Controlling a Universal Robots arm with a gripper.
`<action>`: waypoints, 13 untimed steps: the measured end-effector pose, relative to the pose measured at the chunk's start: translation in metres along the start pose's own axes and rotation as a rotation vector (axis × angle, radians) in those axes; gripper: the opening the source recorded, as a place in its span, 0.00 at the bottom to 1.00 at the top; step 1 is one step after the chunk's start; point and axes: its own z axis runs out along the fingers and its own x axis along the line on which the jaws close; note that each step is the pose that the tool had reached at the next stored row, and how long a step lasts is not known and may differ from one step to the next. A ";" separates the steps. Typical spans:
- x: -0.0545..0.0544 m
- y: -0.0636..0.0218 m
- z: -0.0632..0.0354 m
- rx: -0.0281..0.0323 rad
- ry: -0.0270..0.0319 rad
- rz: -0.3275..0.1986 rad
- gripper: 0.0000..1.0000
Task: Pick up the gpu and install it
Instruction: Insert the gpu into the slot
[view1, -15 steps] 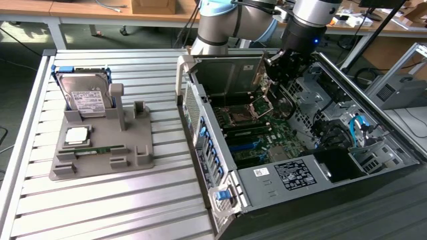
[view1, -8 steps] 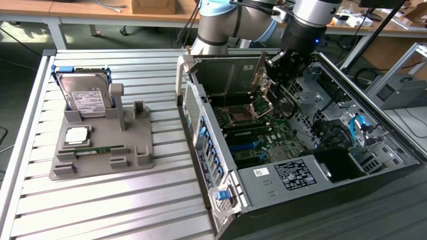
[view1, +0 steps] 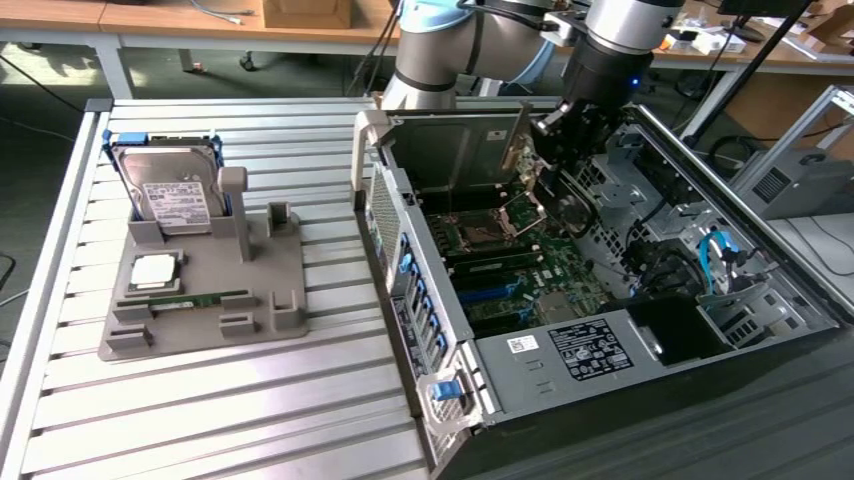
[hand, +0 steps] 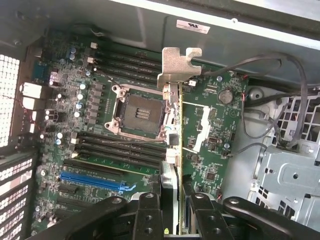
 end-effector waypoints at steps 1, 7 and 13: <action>0.000 0.0000 0.0000 -0.0001 -0.0001 -0.005 0.27; 0.000 0.0000 0.0000 -0.0005 -0.0009 -0.034 0.27; 0.000 0.0000 0.0000 -0.0010 -0.0018 -0.066 0.27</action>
